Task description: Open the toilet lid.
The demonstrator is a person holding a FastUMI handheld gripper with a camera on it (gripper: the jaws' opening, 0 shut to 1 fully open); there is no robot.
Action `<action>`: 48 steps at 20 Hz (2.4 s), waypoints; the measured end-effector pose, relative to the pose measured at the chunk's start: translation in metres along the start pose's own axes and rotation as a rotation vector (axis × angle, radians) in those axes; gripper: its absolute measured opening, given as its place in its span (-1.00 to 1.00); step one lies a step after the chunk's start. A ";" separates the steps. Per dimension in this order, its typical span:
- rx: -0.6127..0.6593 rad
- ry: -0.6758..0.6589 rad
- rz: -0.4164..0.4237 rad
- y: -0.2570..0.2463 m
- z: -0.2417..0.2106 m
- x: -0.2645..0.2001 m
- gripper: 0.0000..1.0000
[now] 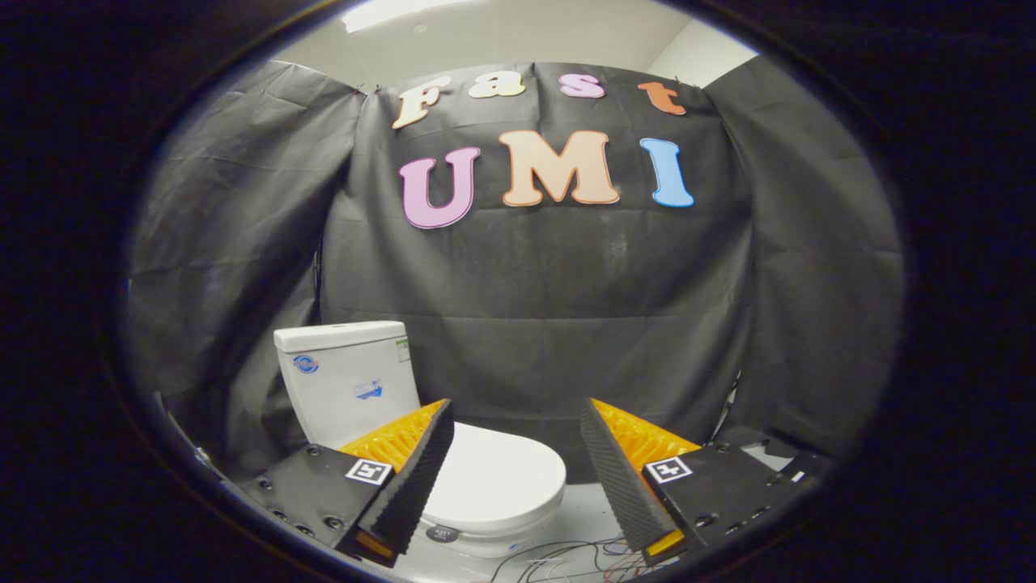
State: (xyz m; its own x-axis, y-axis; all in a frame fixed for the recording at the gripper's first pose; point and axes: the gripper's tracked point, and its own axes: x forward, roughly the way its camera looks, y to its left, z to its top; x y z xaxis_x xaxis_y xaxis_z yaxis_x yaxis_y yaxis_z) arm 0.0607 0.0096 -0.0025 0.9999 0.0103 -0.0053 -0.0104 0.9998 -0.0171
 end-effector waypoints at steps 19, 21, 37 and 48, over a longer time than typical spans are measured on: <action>-0.024 0.023 0.027 0.149 0.020 0.016 0.96; -0.030 0.022 0.020 0.161 0.021 0.008 0.95; -0.054 -0.049 -0.059 0.188 0.045 -0.051 0.95; -0.012 -0.067 -0.142 0.180 0.048 -0.052 0.95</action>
State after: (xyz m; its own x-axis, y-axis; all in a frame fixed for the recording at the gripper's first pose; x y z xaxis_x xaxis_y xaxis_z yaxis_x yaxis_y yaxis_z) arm 0.0071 0.1895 0.0432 0.9895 -0.1293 0.0652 0.1312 0.9910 -0.0253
